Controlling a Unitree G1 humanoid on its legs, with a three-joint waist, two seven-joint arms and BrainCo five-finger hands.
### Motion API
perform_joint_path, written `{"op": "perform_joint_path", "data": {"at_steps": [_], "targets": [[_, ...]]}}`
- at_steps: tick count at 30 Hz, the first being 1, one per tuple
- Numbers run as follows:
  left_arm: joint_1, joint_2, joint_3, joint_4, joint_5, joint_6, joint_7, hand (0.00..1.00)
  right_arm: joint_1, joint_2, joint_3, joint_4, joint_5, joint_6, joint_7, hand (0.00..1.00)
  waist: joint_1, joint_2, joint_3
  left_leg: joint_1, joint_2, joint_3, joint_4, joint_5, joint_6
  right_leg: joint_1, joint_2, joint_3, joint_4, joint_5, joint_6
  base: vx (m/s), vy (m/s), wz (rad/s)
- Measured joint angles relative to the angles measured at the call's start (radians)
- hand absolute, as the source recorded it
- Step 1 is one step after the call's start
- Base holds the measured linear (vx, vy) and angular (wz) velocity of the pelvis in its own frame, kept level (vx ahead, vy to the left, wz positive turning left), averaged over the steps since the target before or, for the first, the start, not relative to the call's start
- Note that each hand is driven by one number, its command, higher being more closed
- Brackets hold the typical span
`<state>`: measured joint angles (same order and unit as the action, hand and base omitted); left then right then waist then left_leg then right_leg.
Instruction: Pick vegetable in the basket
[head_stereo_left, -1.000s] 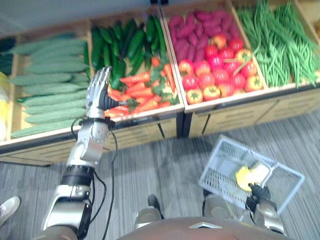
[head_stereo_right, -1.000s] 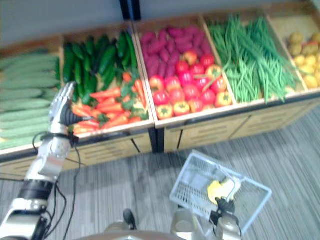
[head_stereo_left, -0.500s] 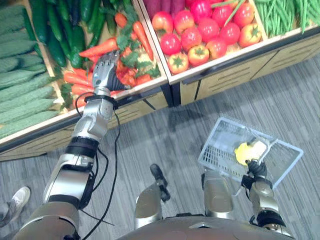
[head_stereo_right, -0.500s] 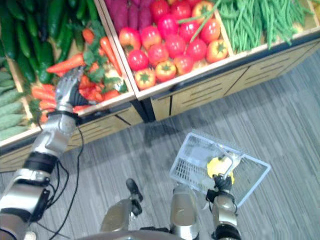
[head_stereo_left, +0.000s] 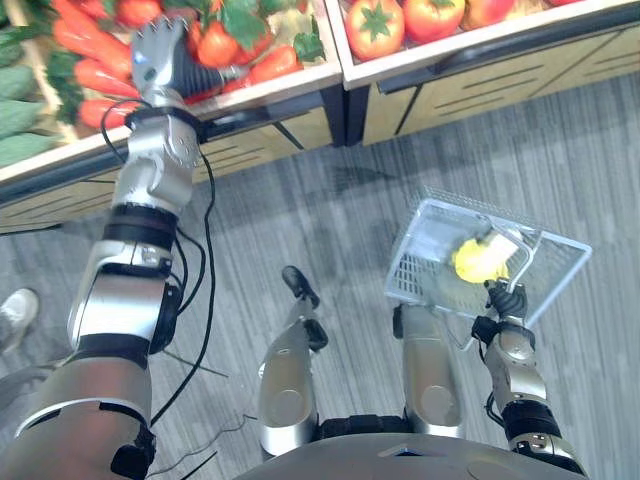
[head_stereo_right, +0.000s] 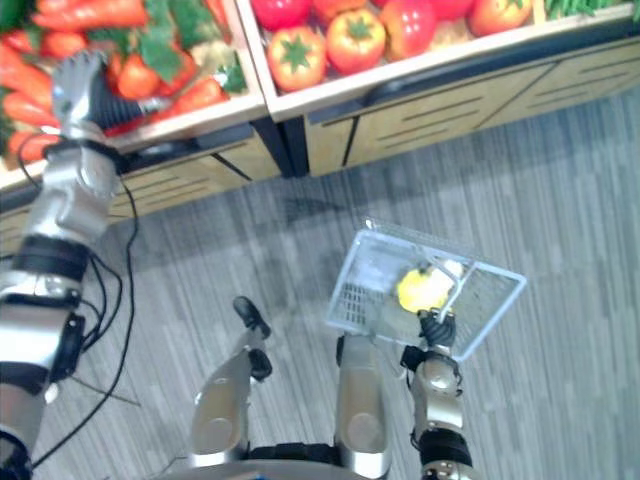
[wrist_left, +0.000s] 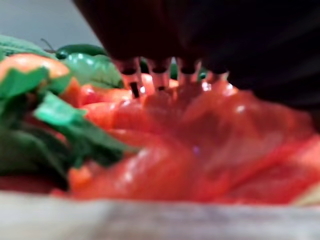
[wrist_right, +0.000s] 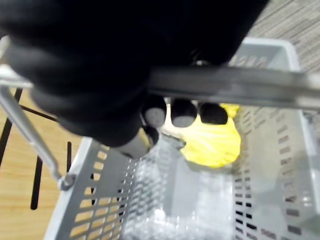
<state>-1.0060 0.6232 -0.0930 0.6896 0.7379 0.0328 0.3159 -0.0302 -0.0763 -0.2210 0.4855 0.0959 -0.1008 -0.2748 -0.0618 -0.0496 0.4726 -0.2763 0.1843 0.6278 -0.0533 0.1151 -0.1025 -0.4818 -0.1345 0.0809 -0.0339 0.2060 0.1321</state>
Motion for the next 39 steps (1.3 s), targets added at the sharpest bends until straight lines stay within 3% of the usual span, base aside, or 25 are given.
{"op": "perform_joint_path", "data": {"at_steps": [9, 16, 20, 24, 31, 33, 35, 36, 37, 38, 39], "targets": [[0.006, -0.032, -0.009, -0.001, 0.031, 0.006, -0.006, 1.00, 0.054, -0.002, 0.039, -0.040, 0.013, -0.007, 0.006, 1.00, 0.011, 0.004, -0.002, 0.052, 0.013, 0.015, 0.000, 0.002, -0.006, 0.050, 0.009, 0.008, 0.000, 0.011, 0.016, 0.05, 0.000, -0.03], [0.020, -0.024, -0.007, -0.099, 0.041, 0.043, 0.018, 1.00, 0.086, -0.003, 0.044, -0.040, 0.019, -0.012, 0.010, 1.00, 0.033, 0.021, -0.014, 0.087, 0.021, -0.005, 0.024, -0.014, -0.006, 0.112, 0.005, -0.029, -0.001, 0.006, 0.011, 0.00, -0.008, 0.09], [0.073, -0.021, -0.003, -0.196, 0.065, 0.054, 0.047, 1.00, 0.124, -0.003, 0.042, -0.015, 0.019, -0.012, 0.025, 1.00, 0.039, 0.038, -0.077, 0.107, 0.018, -0.015, 0.025, -0.018, -0.010, 0.140, 0.000, -0.044, -0.001, -0.018, -0.015, 0.00, -0.013, 0.05], [0.162, -0.015, 0.017, -0.285, 0.072, 0.065, 0.075, 1.00, 0.126, -0.004, 0.036, 0.062, 0.018, -0.005, 0.030, 1.00, 0.013, 0.052, -0.143, 0.152, 0.008, -0.033, 0.017, -0.019, -0.011, 0.188, 0.000, -0.054, -0.004, -0.036, -0.021, 0.02, -0.010, 0.01], [0.346, -0.022, 0.028, -0.408, 0.087, 0.037, 0.091, 1.00, 0.160, -0.002, 0.024, 0.100, 0.015, 0.007, 0.042, 1.00, -0.039, 0.065, -0.232, 0.249, -0.027, -0.032, -0.025, -0.027, -0.020, 0.264, -0.010, -0.034, -0.026, -0.047, -0.009, 0.03, 0.007, -0.10], [0.380, -0.041, -0.005, -0.443, 0.111, 0.021, 0.091, 1.00, 0.182, 0.007, -0.003, 0.091, 0.015, 0.013, 0.046, 1.00, -0.053, 0.065, -0.241, 0.276, -0.035, -0.034, -0.034, -0.027, -0.016, 0.289, -0.013, -0.027, -0.026, -0.052, -0.004, 0.05, 0.007, -0.12], [0.483, -0.110, -0.014, -0.508, 0.109, -0.001, 0.082, 1.00, 0.208, 0.025, -0.026, 0.048, 0.016, 0.020, 0.046, 1.00, -0.057, 0.063, -0.259, 0.329, -0.042, 0.010, -0.028, -0.052, -0.020, 0.296, -0.011, 0.008, -0.003, -0.067, -0.001, 0.06, 0.020, -0.54], [0.516, -0.129, -0.014, -0.521, 0.108, -0.008, 0.081, 1.00, 0.206, 0.024, -0.025, 0.038, 0.016, 0.020, 0.046, 1.00, -0.056, 0.063, -0.260, 0.345, -0.043, 0.032, -0.025, -0.060, -0.022, 0.287, -0.010, 0.004, 0.007, -0.076, -0.010, 0.03, 0.039, -0.87], [0.579, -0.167, -0.014, -0.538, 0.105, -0.022, 0.078, 1.00, 0.195, 0.021, -0.023, 0.020, 0.016, 0.024, 0.045, 1.00, -0.056, 0.071, -0.265, 0.374, -0.041, 0.082, -0.016, -0.083, -0.024, 0.274, -0.036, -0.106, 0.037, -0.128, -0.074, 0.03, 0.046, -0.92], [0.606, -0.183, -0.013, -0.546, 0.102, -0.025, 0.076, 1.00, 0.188, 0.016, -0.023, 0.015, 0.016, 0.027, 0.043, 1.00, -0.058, 0.078, -0.267, 0.383, -0.037, 0.105, -0.007, -0.094, -0.026, 0.268, -0.054, -0.181, 0.059, -0.142, -0.112, 0.09, 0.068, -1.55], [0.691, -0.227, -0.012, -0.576, 0.095, -0.040, 0.068, 1.00, 0.175, 0.003, -0.005, -0.020, 0.000, 0.031, 0.041, 1.00, -0.056, 0.093, -0.273, 0.416, -0.009, 0.187, 0.048, -0.126, -0.025, 0.253, -0.126, -0.461, 0.148, -0.135, -0.264, 0.15, 0.046, -1.85]]}}
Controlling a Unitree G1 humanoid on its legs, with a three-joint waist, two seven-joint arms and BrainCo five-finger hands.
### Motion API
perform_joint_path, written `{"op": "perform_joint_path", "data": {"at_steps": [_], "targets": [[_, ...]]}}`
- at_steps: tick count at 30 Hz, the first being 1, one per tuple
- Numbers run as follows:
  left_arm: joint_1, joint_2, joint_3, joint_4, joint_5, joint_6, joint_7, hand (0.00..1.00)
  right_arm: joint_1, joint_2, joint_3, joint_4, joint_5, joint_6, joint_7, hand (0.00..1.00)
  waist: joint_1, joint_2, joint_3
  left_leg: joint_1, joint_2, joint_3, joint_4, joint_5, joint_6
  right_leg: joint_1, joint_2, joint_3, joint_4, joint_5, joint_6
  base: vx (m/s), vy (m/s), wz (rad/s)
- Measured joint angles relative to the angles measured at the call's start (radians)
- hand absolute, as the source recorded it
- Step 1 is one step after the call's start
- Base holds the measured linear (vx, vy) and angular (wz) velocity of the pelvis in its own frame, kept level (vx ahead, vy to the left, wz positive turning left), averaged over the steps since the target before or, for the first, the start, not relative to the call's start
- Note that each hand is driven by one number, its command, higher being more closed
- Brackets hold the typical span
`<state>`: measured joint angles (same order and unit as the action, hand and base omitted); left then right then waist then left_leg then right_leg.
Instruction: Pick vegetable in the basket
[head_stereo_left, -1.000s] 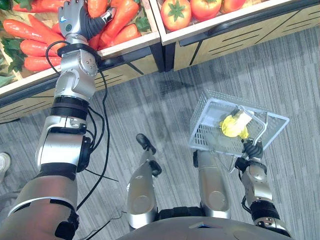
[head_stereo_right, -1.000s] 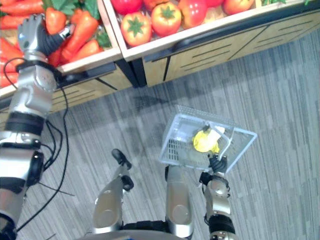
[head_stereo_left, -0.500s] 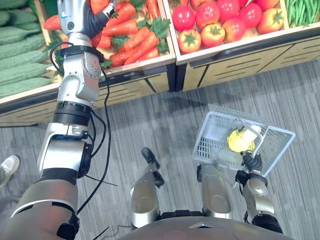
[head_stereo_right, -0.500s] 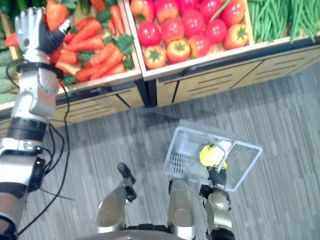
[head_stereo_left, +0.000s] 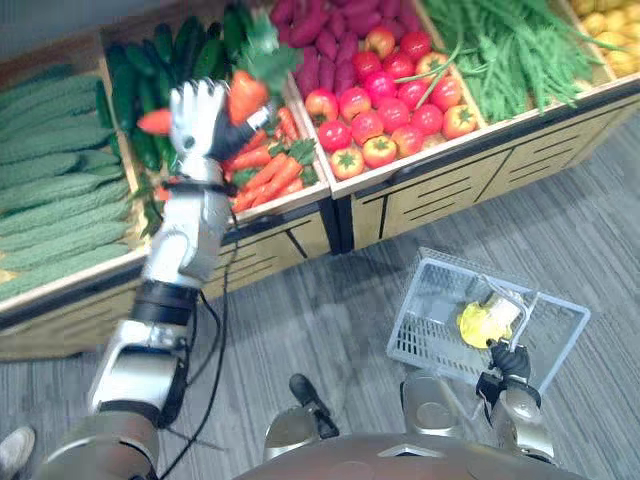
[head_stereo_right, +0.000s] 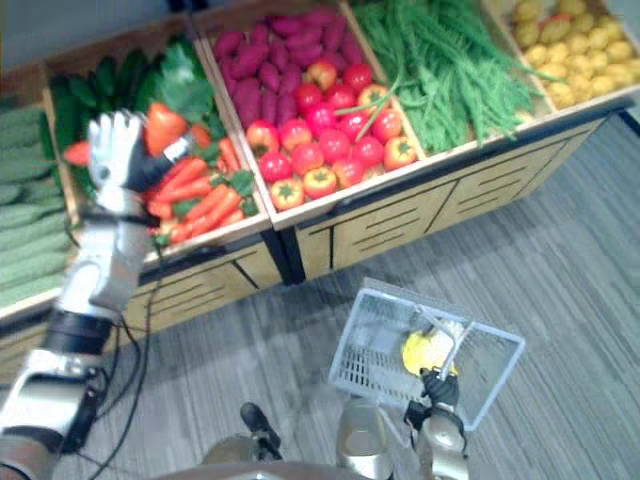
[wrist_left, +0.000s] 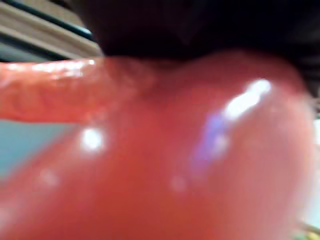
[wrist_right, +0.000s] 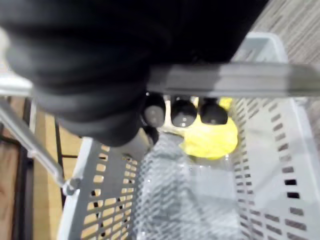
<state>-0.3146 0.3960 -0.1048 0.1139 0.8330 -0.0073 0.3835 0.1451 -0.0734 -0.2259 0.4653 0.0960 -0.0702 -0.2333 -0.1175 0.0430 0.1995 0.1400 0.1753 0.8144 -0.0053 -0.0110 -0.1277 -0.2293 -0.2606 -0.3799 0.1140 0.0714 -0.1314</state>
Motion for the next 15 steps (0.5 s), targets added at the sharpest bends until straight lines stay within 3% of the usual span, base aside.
{"op": "perform_joint_path", "data": {"at_steps": [1, 3, 5, 7, 8, 9, 10, 11, 12, 13, 14, 15], "targets": [[0.066, -0.025, 0.007, -0.039, -0.009, -0.006, -0.011, 1.00, 0.003, -0.017, 0.047, -0.024, -0.013, 0.001, 0.006, 1.00, 0.011, 0.000, -0.004, 0.029, 0.026, 0.051, 0.055, -0.031, -0.017, -0.004, -0.025, -0.160, 0.061, 0.037, -0.015, 0.18, 0.008, -2.07], [0.140, -0.080, 0.015, -0.064, -0.024, -0.025, -0.020, 1.00, 0.007, -0.029, 0.100, -0.073, -0.024, 0.001, 0.023, 1.00, 0.026, 0.006, -0.009, 0.077, 0.049, 0.135, 0.100, -0.049, -0.036, -0.013, -0.011, -0.288, 0.095, 0.029, -0.006, 0.18, -0.132, -1.79], [0.190, -0.154, 0.009, -0.060, -0.027, -0.045, -0.037, 1.00, 0.022, -0.026, 0.125, -0.144, -0.035, 0.001, 0.039, 1.00, 0.008, 0.035, -0.026, 0.123, 0.059, 0.185, 0.101, -0.072, -0.067, -0.032, 0.044, -0.229, 0.090, -0.001, 0.042, 0.16, -0.164, -1.59], [0.216, -0.207, -0.012, -0.040, -0.029, -0.060, -0.044, 1.00, 0.032, -0.013, 0.148, -0.176, -0.038, 0.001, 0.057, 1.00, 0.002, 0.038, -0.033, 0.133, 0.090, 0.217, 0.177, -0.072, -0.068, -0.060, 0.085, -0.157, 0.093, -0.037, 0.052, 0.15, -0.170, -1.39], [0.221, -0.233, -0.039, -0.007, -0.033, -0.071, -0.057, 1.00, 0.052, -0.011, 0.162, -0.205, -0.038, 0.001, 0.066, 1.00, 0.000, 0.036, -0.034, 0.127, 0.142, 0.215, 0.292, -0.069, -0.062, -0.061, 0.112, -0.127, 0.089, -0.048, 0.051, 0.12, -0.160, -1.23], [0.225, -0.249, -0.063, 0.030, -0.038, -0.075, -0.060, 1.00, 0.058, -0.009, 0.172, -0.229, -0.038, 0.001, 0.072, 1.00, 0.001, 0.035, -0.034, 0.111, 0.213, 0.190, 0.447, -0.045, -0.011, -0.051, 0.148, -0.085, 0.074, -0.052, 0.045, 0.11, -0.143, -1.24], [0.230, -0.256, -0.074, 0.050, -0.039, -0.075, -0.063, 1.00, 0.059, -0.011, 0.181, -0.240, -0.038, 0.002, 0.075, 1.00, 0.001, 0.035, -0.034, 0.092, 0.251, 0.153, 0.536, -0.015, 0.037, -0.040, 0.168, -0.063, 0.062, -0.055, 0.040, 0.13, -0.125, -1.31], [0.242, -0.272, -0.091, 0.086, -0.055, -0.078, -0.073, 1.00, 0.072, -0.018, 0.220, -0.266, -0.038, 0.005, 0.079, 1.00, 0.004, 0.034, -0.033, 0.031, 0.306, 0.016, 0.700, 0.049, 0.160, -0.016, 0.208, -0.005, 0.045, -0.061, 0.030, 0.16, -0.096, -1.58], [0.258, -0.287, -0.108, 0.118, -0.076, -0.080, -0.075, 1.00, 0.073, -0.035, 0.260, -0.291, -0.030, 0.005, 0.086, 1.00, 0.021, 0.033, -0.030, -0.057, 0.256, -0.190, 0.797, -0.041, 0.122, -0.009, 0.241, 0.074, 0.041, -0.066, 0.019, 0.18, -0.069, -1.79], [0.267, -0.290, -0.115, 0.129, -0.078, -0.082, -0.077, 1.00, 0.065, -0.043, 0.284, -0.296, -0.028, 0.005, 0.088, 1.00, 0.030, 0.029, -0.027, -0.098, 0.204, -0.287, 0.817, -0.089, 0.110, -0.007, 0.259, 0.121, 0.038, -0.069, 0.010, 0.18, 0.004, -2.17], [0.283, -0.293, -0.132, 0.154, -0.080, -0.082, -0.078, 1.00, 0.051, -0.054, 0.333, -0.301, -0.024, 0.006, 0.101, 1.00, 0.050, 0.027, -0.024, -0.164, 0.109, -0.426, 0.824, -0.172, 0.094, 0.004, 0.286, 0.184, 0.034, -0.070, -0.004, 0.19, 0.042, -2.12], [0.296, -0.295, -0.162, 0.160, -0.083, -0.084, -0.078, 1.00, 0.051, -0.054, 0.368, -0.317, -0.023, 0.006, 0.114, 1.00, 0.057, 0.024, -0.013, -0.204, 0.053, -0.499, 0.790, -0.239, 0.096, 0.034, 0.309, 0.243, 0.019, -0.071, -0.007, 0.19, 0.056, -1.93]]}}
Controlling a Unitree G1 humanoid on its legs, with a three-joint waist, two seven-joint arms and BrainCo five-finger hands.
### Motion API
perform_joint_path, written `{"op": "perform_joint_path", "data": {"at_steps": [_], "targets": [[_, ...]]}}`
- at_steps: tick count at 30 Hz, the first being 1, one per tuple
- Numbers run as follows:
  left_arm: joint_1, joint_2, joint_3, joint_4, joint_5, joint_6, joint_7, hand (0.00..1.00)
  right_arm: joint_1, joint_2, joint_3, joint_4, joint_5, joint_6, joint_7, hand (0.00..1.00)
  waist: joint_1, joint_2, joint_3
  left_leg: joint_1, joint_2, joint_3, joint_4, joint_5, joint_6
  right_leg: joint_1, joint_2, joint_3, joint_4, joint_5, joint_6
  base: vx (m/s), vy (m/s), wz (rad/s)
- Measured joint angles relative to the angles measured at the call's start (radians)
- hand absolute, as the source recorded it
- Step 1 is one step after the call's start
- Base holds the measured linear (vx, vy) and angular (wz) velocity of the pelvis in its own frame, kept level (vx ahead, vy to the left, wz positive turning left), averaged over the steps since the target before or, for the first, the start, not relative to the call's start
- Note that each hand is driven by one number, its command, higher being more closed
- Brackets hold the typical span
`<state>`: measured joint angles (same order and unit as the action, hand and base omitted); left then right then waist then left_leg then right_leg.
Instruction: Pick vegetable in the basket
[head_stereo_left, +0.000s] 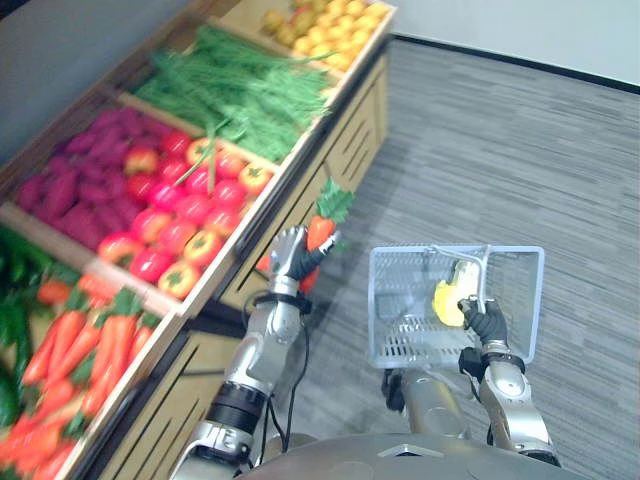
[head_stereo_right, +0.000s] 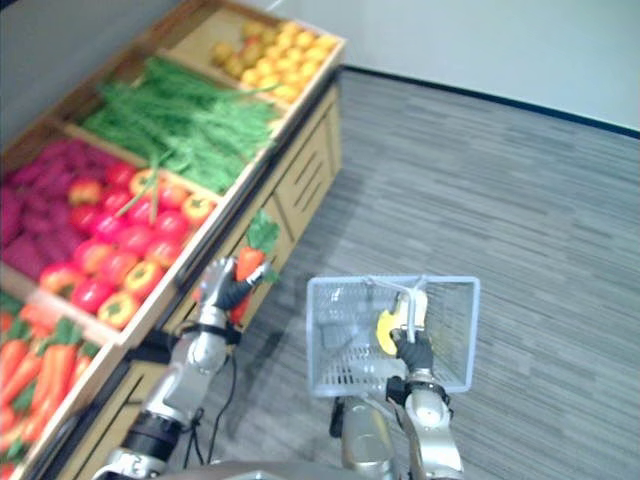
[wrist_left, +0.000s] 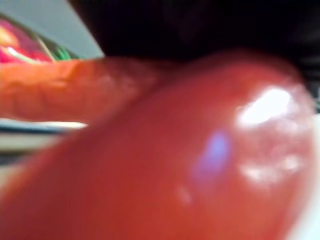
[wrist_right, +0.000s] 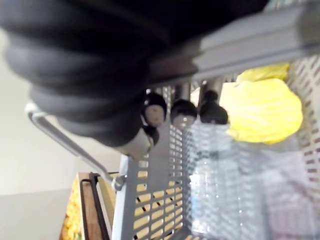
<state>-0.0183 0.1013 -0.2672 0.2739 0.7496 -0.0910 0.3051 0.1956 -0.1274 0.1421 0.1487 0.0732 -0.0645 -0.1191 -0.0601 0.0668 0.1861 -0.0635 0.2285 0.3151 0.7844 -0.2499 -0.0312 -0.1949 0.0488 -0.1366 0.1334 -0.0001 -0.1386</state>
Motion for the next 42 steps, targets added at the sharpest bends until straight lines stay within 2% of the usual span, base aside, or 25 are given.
{"op": "perform_joint_path", "data": {"at_steps": [1, 3, 4, 5, 6, 8, 9, 10, 12, 14, 16, 17, 19, 20, 25, 27, 31, 36, 39, 42], "targets": [[0.004, 0.000, -0.018, 0.000, -0.014, -0.002, 0.000, 1.00, 0.001, 0.002, 0.016, -0.009, 0.002, 0.000, 0.004, 1.00, 0.001, -0.002, 0.008, -0.017, -0.018, -0.023, -0.028, -0.028, -0.006, 0.021, 0.008, 0.023, -0.006, -0.002, -0.002, 0.23, 0.078, -1.49], [0.008, -0.017, -0.054, 0.000, -0.033, -0.015, -0.001, 1.00, -0.010, 0.000, 0.058, -0.036, 0.028, 0.000, 0.020, 1.00, 0.015, -0.013, 0.013, -0.079, -0.105, -0.161, -0.198, -0.058, -0.029, 0.050, 0.022, 0.119, -0.009, -0.008, 0.002, 0.19, 0.081, -1.32], [0.008, -0.023, -0.057, 0.000, -0.035, -0.021, -0.001, 1.00, -0.030, -0.003, 0.078, -0.039, 0.039, 0.000, 0.026, 1.00, 0.022, -0.014, 0.014, -0.097, -0.154, -0.262, -0.295, -0.053, -0.038, 0.049, 0.026, 0.162, -0.009, -0.007, 0.007, 0.13, 0.066, -1.63], [0.008, -0.022, -0.070, 0.001, -0.057, -0.029, -0.001, 1.00, -0.055, -0.006, 0.106, -0.039, 0.042, 0.000, 0.030, 1.00, 0.026, -0.009, 0.013, -0.104, -0.184, -0.376, -0.417, -0.027, -0.075, 0.049, 0.040, 0.210, -0.013, -0.003, 0.020, 0.16, 0.097, -1.51], [0.008, -0.021, -0.078, 0.002, -0.064, -0.030, -0.001, 1.00, -0.064, -0.006, 0.120, -0.039, 0.044, 0.000, 0.033, 1.00, 0.026, 0.000, 0.009, -0.106, -0.180, -0.400, -0.458, -0.003, -0.076, 0.051, 0.053, 0.233, -0.017, 0.002, 0.028, 0.19, 0.138, -1.45], [-0.010, -0.038, -0.129, 0.037, -0.064, -0.033, -0.016, 1.00, -0.072, -0.005, 0.152, -0.049, 0.068, 0.000, 0.041, 1.00, 0.021, 0.036, -0.009, -0.084, -0.139, -0.360, -0.554, 0.122, -0.056, 0.066, 0.104, 0.297, -0.026, -0.003, 0.057, 0.21, 0.214, -1.14], [-0.021, -0.038, -0.143, 0.053, -0.064, -0.035, -0.021, 1.00, -0.074, 0.004, 0.156, -0.051, 0.072, 0.000, 0.042, 1.00, 0.025, 0.024, -0.011, -0.068, -0.136, -0.346, -0.573, 0.142, -0.051, 0.063, 0.104, 0.318, -0.021, -0.009, 0.057, 0.27, 0.235, -0.94], [-0.060, -0.042, -0.196, 0.101, -0.063, -0.034, -0.024, 1.00, -0.071, 0.011, 0.171, -0.073, 0.087, 0.000, 0.044, 1.00, 0.017, 0.005, -0.022, -0.027, -0.152, -0.294, -0.663, 0.181, -0.028, 0.053, 0.079, 0.333, -0.008, -0.026, 0.082, 0.24, 0.168, -0.58], [-0.090, -0.049, -0.223, 0.126, -0.079, -0.035, -0.025, 1.00, -0.066, 0.009, 0.166, -0.086, 0.099, 0.000, 0.043, 1.00, 0.011, 0.002, -0.023, -0.015, -0.165, -0.279, -0.699, 0.195, -0.017, 0.038, 0.067, 0.344, 0.003, -0.029, 0.096, 0.21, 0.170, -0.36], [-0.135, -0.049, -0.237, 0.148, -0.115, -0.034, -0.036, 1.00, -0.071, 0.009, 0.167, -0.096, 0.131, 0.000, 0.043, 1.00, 0.017, -0.006, -0.021, 0.009, -0.179, -0.222, -0.722, 0.198, -0.011, 0.029, 0.051, 0.348, 0.008, -0.022, 0.107, 0.16, 0.184, -0.62], [-0.147, -0.046, -0.238, 0.159, -0.130, -0.034, -0.037, 1.00, -0.072, 0.006, 0.183, -0.097, 0.144, 0.000, 0.043, 1.00, 0.021, -0.009, -0.022, 0.025, -0.180, -0.184, -0.729, 0.200, -0.007, 0.025, 0.038, 0.318, 0.004, -0.032, 0.130, 0.06, 0.095, -0.64], [-0.167, -0.042, -0.241, 0.188, -0.143, -0.033, -0.037, 1.00, -0.070, 0.003, 0.213, -0.097, 0.153, 0.004, 0.056, 1.00, 0.018, -0.021, -0.020, 0.055, -0.197, -0.145, -0.739, 0.198, -0.001, 0.028, -0.021, 0.192, 0.012, -0.065, 0.116, 0.06, 0.076, -0.55], [-0.176, -0.034, -0.245, 0.196, -0.143, -0.032, -0.036, 1.00, -0.067, 0.002, 0.228, -0.097, 0.182, 0.005, 0.057, 1.00, 0.012, -0.024, -0.022, 0.059, -0.197, -0.127, -0.740, 0.195, -0.002, 0.030, -0.018, 0.208, 0.002, -0.042, 0.116, 0.09, 0.056, -0.55], [-0.187, -0.034, -0.250, 0.213, -0.143, -0.032, -0.035, 0.00, -0.066, -0.001, 0.229, -0.097, 0.217, 0.010, 0.060, 1.00, 0.014, -0.028, -0.023, 0.064, -0.195, -0.112, -0.741, 0.193, -0.004, 0.034, -0.015, 0.218, -0.015, -0.024, 0.122, 0.08, 0.018, -0.52], [-0.246, -0.040, -0.271, 0.323, -0.137, -0.020, -0.037, 0.00, -0.041, -0.026, 0.262, -0.103, 0.307, 0.018, 0.082, 1.00, -0.009, -0.033, -0.026, 0.085, -0.196, -0.103, -0.742, 0.193, -0.004, 0.055, -0.014, 0.229, -0.038, 0.001, 0.139, 0.04, 0.011, -0.19], [-0.264, -0.038, -0.276, 0.356, -0.115, 0.000, -0.041, 0.00, -0.009, -0.039, 0.297, -0.163, 0.321, 0.018, 0.113, 1.00, -0.009, -0.038, -0.028, 0.076, -0.197, -0.108, -0.745, 0.193, -0.004, 0.073, -0.018, 0.228, -0.098, 0.035, 0.143, 0.00, 0.000, 0.00], [-0.256, -0.037, -0.285, 0.354, -0.102, 0.001, -0.066, 0.00, 0.016, -0.027, 0.286, -0.201, 0.334, 0.018, 0.155, 1.00, -0.007, -0.043, -0.029, 0.063, -0.204, -0.141, -0.750, 0.181, 0.015, 0.117, -0.030, 0.199, -0.204, 0.075, 0.132, -0.06, 0.029, 0.23], [-0.181, -0.033, -0.242, 0.335, -0.102, 0.000, -0.098, 0.00, 0.073, 0.037, 0.150, -0.183, 0.292, 0.018, 0.155, 1.00, 0.000, -0.054, -0.036, 0.077, -0.202, -0.160, -0.769, 0.180, 0.019, 0.143, -0.030, 0.167, -0.235, 0.089, 0.143, -0.08, 0.013, 0.17], [-0.144, -0.027, -0.188, 0.322, -0.107, 0.000, -0.102, 0.00, 0.081, 0.079, 0.024, -0.060, 0.222, 0.020, 0.121, 1.00, -0.005, -0.059, -0.049, 0.085, -0.202, -0.160, -0.779, 0.183, 0.013, 0.149, -0.034, 0.147, -0.236, 0.088, 0.144, -0.05, 0.007, 0.03], [-0.088, -0.035, -0.181, 0.226, -0.190, -0.028, -0.104, 0.00, 0.057, 0.127, -0.054, 0.034, 0.169, 0.040, 0.076, 1.00, -0.005, -0.056, -0.051, 0.085, -0.200, -0.159, -0.784, 0.187, 0.009, 0.146, -0.035, 0.136, -0.236, 0.089, 0.145, -0.01, 0.001, 0.01]]}}
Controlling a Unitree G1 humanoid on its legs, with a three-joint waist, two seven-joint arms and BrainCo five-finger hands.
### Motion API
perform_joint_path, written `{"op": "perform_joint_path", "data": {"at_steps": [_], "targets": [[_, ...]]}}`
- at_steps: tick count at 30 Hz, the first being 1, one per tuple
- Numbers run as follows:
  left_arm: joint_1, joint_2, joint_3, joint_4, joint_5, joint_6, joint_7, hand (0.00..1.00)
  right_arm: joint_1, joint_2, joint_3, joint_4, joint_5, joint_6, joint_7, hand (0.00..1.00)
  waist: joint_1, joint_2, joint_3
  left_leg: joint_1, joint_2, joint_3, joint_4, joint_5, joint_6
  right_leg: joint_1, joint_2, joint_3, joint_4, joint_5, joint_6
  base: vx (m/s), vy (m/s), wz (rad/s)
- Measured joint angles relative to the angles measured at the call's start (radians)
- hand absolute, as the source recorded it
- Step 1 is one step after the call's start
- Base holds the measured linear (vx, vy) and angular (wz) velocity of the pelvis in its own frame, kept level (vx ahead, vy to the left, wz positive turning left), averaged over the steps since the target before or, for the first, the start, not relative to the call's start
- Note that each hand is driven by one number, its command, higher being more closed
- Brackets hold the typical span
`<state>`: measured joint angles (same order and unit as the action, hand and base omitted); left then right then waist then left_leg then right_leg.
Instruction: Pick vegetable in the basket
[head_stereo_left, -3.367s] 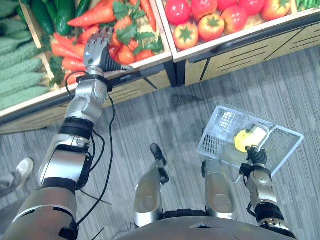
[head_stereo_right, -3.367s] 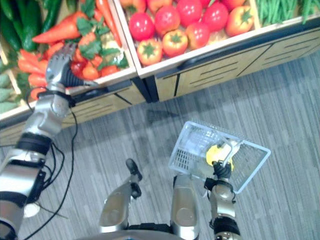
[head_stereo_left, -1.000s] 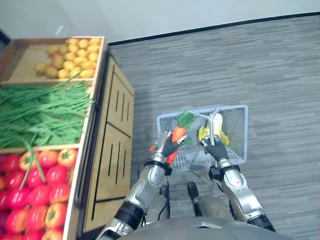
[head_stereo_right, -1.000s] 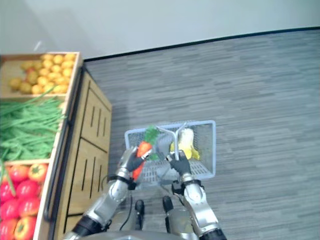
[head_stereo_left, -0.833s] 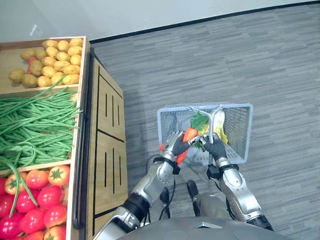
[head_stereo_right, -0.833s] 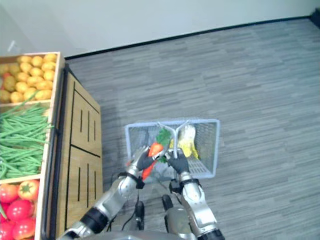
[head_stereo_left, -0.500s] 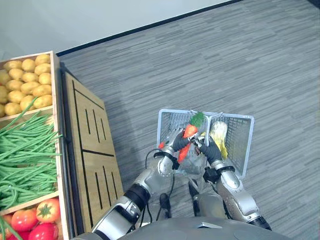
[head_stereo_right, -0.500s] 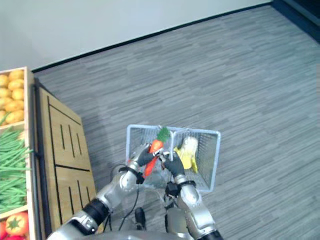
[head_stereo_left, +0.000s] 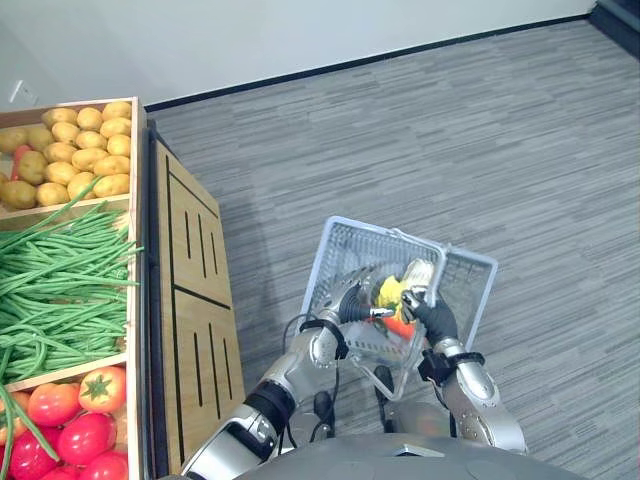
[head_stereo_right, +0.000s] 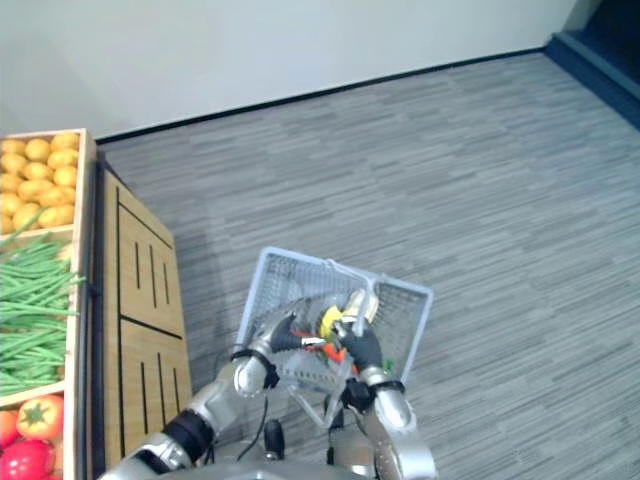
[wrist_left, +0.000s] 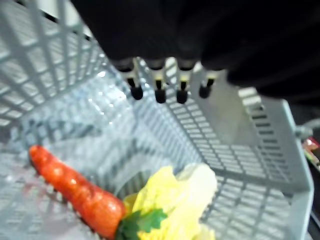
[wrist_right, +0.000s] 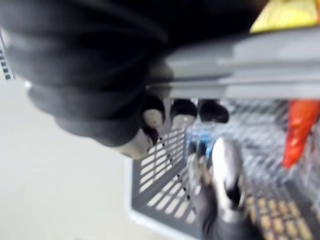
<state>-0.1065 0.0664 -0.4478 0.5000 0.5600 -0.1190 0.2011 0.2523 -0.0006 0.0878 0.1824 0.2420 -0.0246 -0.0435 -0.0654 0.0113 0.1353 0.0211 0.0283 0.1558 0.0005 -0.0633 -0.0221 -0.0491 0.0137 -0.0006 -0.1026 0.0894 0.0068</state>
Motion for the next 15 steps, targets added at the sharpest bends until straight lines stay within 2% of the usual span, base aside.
{"op": "perform_joint_path", "data": {"at_steps": [1, 4, 5, 7, 9, 11, 15], "targets": [[0.019, 0.000, 0.004, -0.031, -0.025, -0.006, 0.000, 0.00, -0.008, 0.016, -0.028, 0.024, -0.015, 0.002, -0.010, 1.00, -0.001, 0.003, -0.002, 0.000, 0.001, -0.001, 0.000, 0.000, 0.000, 0.001, 0.001, -0.004, 0.000, 0.000, 0.000, 0.00, 0.000, 0.00], [0.086, 0.029, 0.127, -0.171, -0.154, -0.024, 0.000, 0.00, -0.038, 0.030, -0.170, 0.129, -0.074, 0.009, -0.049, 1.00, 0.004, 0.019, -0.012, 0.001, 0.006, -0.005, 0.000, 0.002, 0.002, 0.003, 0.004, -0.013, 0.000, -0.003, -0.001, 0.04, -0.005, 0.05], [0.118, 0.061, 0.217, -0.239, -0.271, -0.035, -0.008, 0.00, -0.058, 0.025, -0.253, 0.185, -0.106, 0.010, -0.074, 1.00, 0.007, 0.026, -0.016, 0.004, 0.008, -0.007, -0.001, 0.002, 0.002, 0.006, 0.006, -0.016, 0.001, -0.003, -0.001, 0.05, 0.004, 0.05], [0.130, 0.080, 0.293, -0.267, -0.366, -0.047, -0.011, 0.00, -0.074, 0.021, -0.317, 0.240, -0.109, 0.018, -0.102, 1.00, 0.014, 0.035, -0.022, 0.005, 0.008, -0.016, -0.004, 0.002, 0.002, 0.010, 0.006, -0.027, 0.002, -0.002, -0.002, 0.05, 0.011, 0.16], [0.144, 0.098, 0.376, -0.268, -0.479, -0.053, -0.012, 0.00, -0.084, 0.018, -0.391, 0.317, -0.109, 0.022, -0.129, 1.00, 0.029, 0.040, -0.025, 0.032, 0.009, -0.033, -0.017, 0.002, 0.002, 0.035, 0.006, -0.046, 0.000, -0.005, 0.002, 0.05, 0.028, 0.22], [0.163, 0.095, 0.420, -0.256, -0.535, -0.061, -0.007, 0.00, -0.105, 0.018, -0.426, 0.351, -0.109, 0.023, -0.144, 1.00, 0.028, 0.039, -0.026, 0.034, 0.007, -0.038, -0.018, 0.002, 0.002, 0.039, 0.003, -0.056, 0.000, -0.006, 0.003, 0.03, 0.038, 0.07], [0.159, 0.082, 0.451, -0.075, -0.577, -0.062, 0.001, 0.00, -0.139, -0.013, -0.463, 0.449, -0.110, 0.024, -0.160, 1.00, 0.028, 0.029, -0.034, 0.034, 0.001, -0.049, -0.018, 0.002, 0.003, 0.042, -0.003, -0.070, 0.000, -0.006, 0.003, 0.00, 0.035, 0.06]]}}
